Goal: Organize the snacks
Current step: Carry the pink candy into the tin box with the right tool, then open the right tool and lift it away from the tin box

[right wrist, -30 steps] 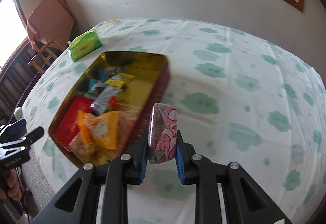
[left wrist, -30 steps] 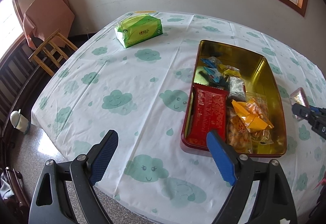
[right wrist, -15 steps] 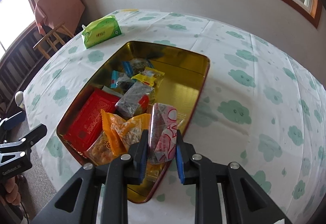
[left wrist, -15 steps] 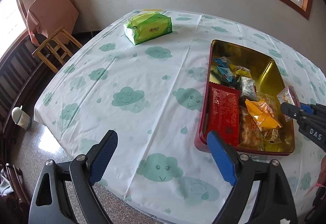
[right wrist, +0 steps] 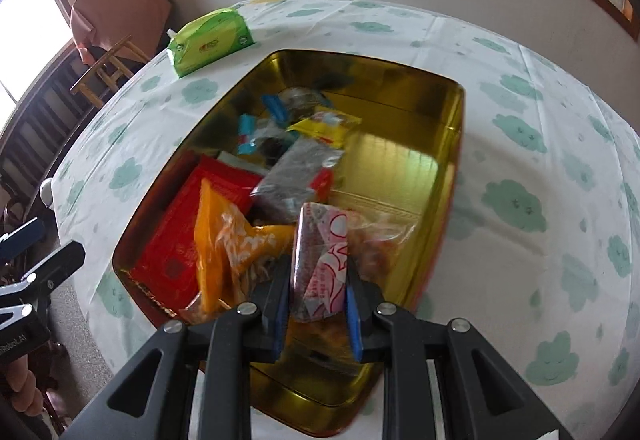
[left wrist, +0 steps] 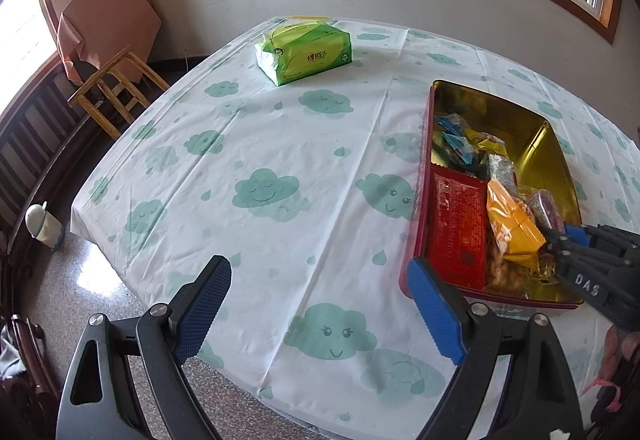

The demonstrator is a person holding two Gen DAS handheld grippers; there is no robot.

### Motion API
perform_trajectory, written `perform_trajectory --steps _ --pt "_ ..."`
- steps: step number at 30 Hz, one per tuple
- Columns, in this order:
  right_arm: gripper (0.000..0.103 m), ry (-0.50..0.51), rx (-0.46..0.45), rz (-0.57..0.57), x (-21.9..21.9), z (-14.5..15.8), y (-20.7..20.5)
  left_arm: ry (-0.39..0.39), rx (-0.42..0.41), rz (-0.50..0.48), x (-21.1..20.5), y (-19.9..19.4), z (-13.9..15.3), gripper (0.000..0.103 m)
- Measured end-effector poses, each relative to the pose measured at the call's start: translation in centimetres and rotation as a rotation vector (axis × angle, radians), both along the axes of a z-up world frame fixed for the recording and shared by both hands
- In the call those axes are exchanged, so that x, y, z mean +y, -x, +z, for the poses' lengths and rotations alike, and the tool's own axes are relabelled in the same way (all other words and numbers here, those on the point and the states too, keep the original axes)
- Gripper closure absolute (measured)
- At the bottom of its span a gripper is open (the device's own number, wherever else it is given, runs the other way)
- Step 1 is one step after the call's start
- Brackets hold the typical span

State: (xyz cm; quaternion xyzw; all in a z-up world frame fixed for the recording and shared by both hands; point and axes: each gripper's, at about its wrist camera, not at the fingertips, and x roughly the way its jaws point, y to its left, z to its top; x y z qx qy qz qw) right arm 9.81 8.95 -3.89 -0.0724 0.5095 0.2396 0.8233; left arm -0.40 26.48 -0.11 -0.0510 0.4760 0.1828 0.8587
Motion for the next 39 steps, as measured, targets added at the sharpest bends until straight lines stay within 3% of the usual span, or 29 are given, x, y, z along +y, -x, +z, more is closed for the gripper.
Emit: perform_trajectory --steps 10,18,21,30,39 --pt "0.077 0.006 -0.013 -0.011 0.5 0.1 0.2 0.001 0.005 -0.011 -0.3 0.0 -0.2 0.015" --pt "0.034 0.000 -0.074 -0.012 0.0 1.4 1.4 -0.005 0.002 -0.021 -1.1 0.2 0.1 0.015" --pt "0.024 0.015 -0.117 -0.003 0.0 2.1 2.2 -0.013 0.000 -0.026 -1.4 0.2 0.4 0.015" --pt "0.021 0.021 -0.192 -0.030 -1.2 4.0 5.5 -0.026 -0.004 -0.046 -2.4 0.5 1.0 0.015" --pt "0.021 0.042 -0.201 -0.076 -2.7 4.4 7.7 -0.050 -0.011 -0.082 -4.0 0.6 1.5 0.015"
